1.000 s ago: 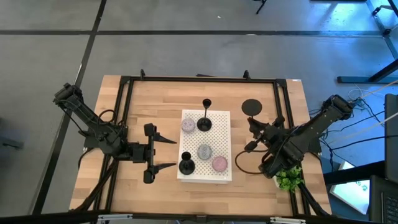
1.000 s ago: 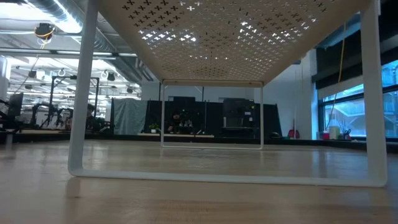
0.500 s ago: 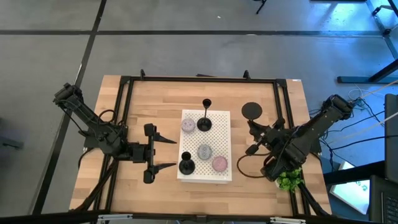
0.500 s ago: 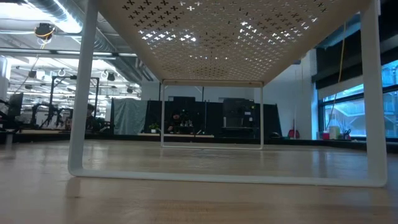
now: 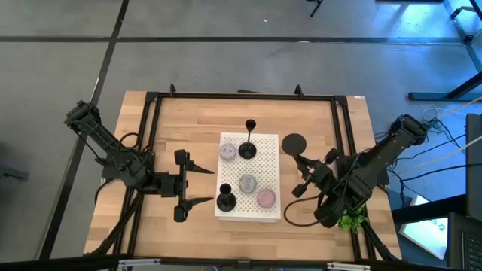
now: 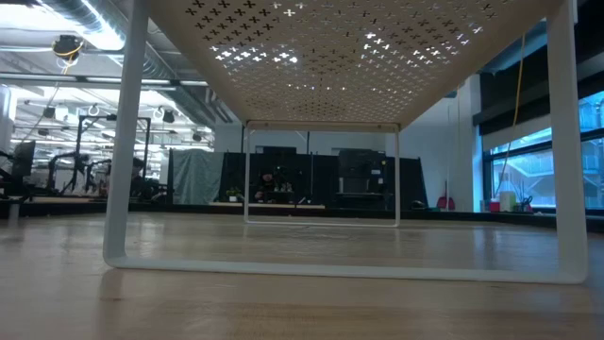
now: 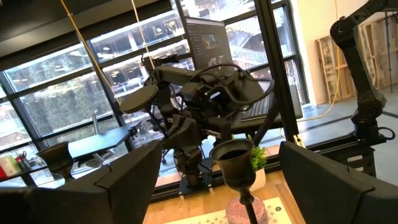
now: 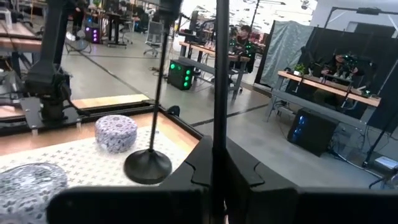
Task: Pick & Place candle stick holders
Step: Put the candle holder on the shelf
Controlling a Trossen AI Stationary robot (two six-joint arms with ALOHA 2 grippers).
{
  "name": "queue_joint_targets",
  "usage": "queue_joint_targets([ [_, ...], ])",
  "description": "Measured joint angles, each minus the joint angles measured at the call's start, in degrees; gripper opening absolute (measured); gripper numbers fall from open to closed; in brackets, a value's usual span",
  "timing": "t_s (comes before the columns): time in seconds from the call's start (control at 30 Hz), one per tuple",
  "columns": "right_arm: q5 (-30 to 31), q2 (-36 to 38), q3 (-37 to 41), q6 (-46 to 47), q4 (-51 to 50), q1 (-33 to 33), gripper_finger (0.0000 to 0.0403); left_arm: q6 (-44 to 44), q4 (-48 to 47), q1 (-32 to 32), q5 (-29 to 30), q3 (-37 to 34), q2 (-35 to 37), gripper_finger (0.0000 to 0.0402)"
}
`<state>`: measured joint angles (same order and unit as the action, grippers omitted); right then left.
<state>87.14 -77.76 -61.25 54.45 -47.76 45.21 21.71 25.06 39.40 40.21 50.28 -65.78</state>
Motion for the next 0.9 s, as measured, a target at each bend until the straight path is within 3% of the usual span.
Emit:
queue_joint_targets([
  [0.5,-6.93,-0.02,0.02,-25.68,21.71,-0.11,0.0014,0.0,0.0,-0.01,0.0,0.01,0.0,0.0322],
  [0.9,-18.62,-0.02,0.02,-43.89,38.43,-0.2,0.0014,0.0,0.0,0.0,0.0,0.0,0.0,0.0322],
])
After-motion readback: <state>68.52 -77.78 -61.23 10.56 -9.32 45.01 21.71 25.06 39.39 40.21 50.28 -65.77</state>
